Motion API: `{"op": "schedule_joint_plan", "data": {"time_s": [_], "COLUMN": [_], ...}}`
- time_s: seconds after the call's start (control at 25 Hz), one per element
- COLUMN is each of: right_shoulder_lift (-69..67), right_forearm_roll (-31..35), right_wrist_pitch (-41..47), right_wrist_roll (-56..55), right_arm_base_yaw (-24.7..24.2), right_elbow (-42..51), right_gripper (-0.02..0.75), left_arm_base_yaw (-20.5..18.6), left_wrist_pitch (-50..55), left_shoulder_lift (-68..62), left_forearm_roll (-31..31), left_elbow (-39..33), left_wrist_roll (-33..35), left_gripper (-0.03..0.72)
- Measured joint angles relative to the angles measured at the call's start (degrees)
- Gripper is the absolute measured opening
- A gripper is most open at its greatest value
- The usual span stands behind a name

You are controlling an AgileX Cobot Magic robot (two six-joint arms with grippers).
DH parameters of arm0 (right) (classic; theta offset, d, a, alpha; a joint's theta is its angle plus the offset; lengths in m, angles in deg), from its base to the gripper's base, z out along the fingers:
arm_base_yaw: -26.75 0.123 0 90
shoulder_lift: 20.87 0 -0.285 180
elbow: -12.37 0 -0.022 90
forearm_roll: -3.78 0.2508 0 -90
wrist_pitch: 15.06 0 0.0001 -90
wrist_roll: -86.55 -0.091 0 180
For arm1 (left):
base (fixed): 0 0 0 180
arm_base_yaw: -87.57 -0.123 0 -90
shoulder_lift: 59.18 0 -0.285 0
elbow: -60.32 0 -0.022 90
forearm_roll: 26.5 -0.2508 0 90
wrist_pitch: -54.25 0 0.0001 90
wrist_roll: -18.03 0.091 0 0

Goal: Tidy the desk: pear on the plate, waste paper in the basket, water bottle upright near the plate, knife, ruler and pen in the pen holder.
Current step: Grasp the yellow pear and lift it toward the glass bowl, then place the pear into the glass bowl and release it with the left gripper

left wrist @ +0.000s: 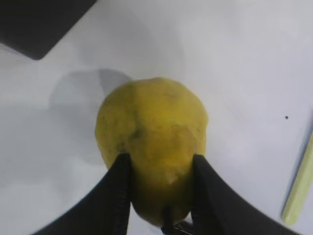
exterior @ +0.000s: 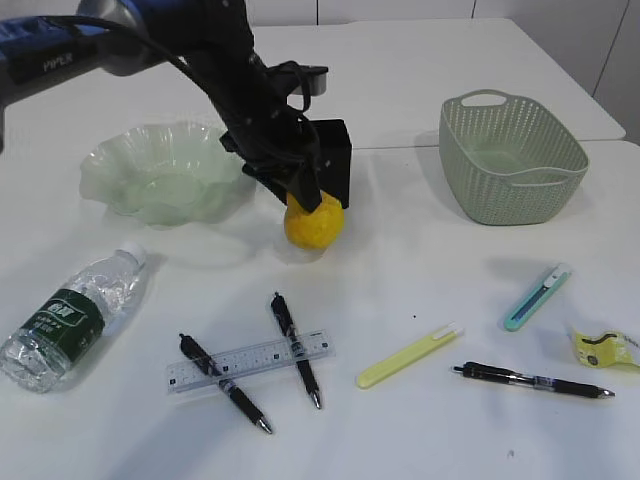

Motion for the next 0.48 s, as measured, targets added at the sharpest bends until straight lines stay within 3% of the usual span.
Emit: {"op": "schedule_joint_plan", "data": {"time_s": [0.48], "right_shoulder_lift": [-0.1], "right_forearm_roll": [0.0], "right_wrist_pitch": [0.6], "right_wrist_roll": [0.0], "right_arm_base_yaw": [0.0], "right_elbow": [0.0], "right_gripper": [0.371], "left_arm_base_yaw": [0.0], "left_wrist_pitch": [0.8], "left_shoulder_lift": [6.5], "left_forearm_roll": [-0.4], "left_elbow": [0.0], "left_wrist_roll": [-4.8], "left_gripper": [0.223]}}
